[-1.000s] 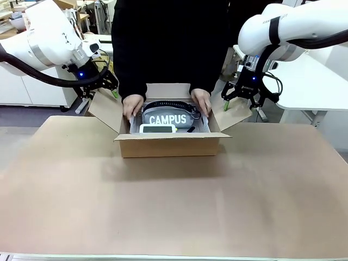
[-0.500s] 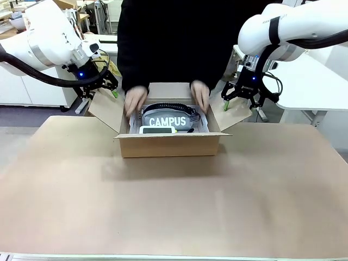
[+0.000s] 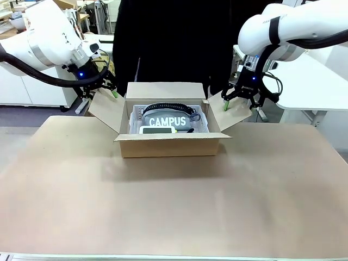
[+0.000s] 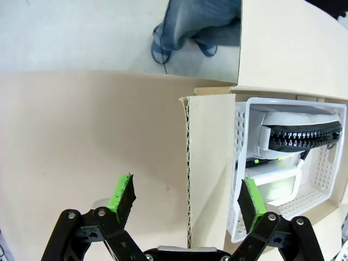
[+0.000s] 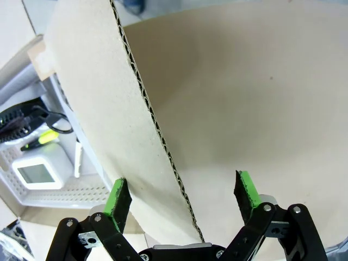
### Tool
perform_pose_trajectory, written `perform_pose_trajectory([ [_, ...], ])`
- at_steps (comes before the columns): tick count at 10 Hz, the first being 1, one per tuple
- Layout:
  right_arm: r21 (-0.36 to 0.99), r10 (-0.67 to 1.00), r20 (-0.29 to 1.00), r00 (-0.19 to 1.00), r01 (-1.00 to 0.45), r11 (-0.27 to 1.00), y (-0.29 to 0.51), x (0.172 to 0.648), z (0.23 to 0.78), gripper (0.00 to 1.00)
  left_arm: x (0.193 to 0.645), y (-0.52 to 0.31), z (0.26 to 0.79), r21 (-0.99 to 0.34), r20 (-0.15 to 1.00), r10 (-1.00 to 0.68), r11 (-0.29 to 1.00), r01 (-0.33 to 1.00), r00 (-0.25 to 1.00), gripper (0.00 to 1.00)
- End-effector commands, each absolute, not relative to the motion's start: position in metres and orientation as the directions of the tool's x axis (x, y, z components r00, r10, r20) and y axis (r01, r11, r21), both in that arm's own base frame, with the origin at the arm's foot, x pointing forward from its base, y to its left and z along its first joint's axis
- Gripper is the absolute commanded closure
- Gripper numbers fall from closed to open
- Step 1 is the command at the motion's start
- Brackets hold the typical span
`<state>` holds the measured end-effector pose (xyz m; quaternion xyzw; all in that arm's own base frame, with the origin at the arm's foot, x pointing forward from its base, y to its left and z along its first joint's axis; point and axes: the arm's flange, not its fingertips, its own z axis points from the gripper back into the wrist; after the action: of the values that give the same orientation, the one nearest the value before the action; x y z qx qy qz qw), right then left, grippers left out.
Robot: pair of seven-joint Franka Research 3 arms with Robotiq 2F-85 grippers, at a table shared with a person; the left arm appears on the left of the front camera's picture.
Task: Pack the gift set into the box.
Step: Lift both hands away from the flaps of the Package Box.
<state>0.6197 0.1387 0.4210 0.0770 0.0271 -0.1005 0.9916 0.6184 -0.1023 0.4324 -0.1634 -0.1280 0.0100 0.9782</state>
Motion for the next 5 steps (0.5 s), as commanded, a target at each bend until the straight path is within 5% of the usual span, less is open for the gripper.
perform_pose_trajectory([
  [1, 0.118, -0.217, -0.070, 0.974, 0.224, 0.968, 0.1385, 0.6198, 0.4227, 0.00, 0.6181, -0.1017, 0.4328, -0.312, 0.244, 0.074, 0.950, 0.007, 0.967, 0.00],
  [5, 0.118, -0.217, -0.070, 0.974, 0.224, 0.968, 0.1385, 0.6198, 0.4227, 0.00, 0.6181, -0.1017, 0.4328, -0.312, 0.244, 0.074, 0.950, 0.007, 0.967, 0.00],
])
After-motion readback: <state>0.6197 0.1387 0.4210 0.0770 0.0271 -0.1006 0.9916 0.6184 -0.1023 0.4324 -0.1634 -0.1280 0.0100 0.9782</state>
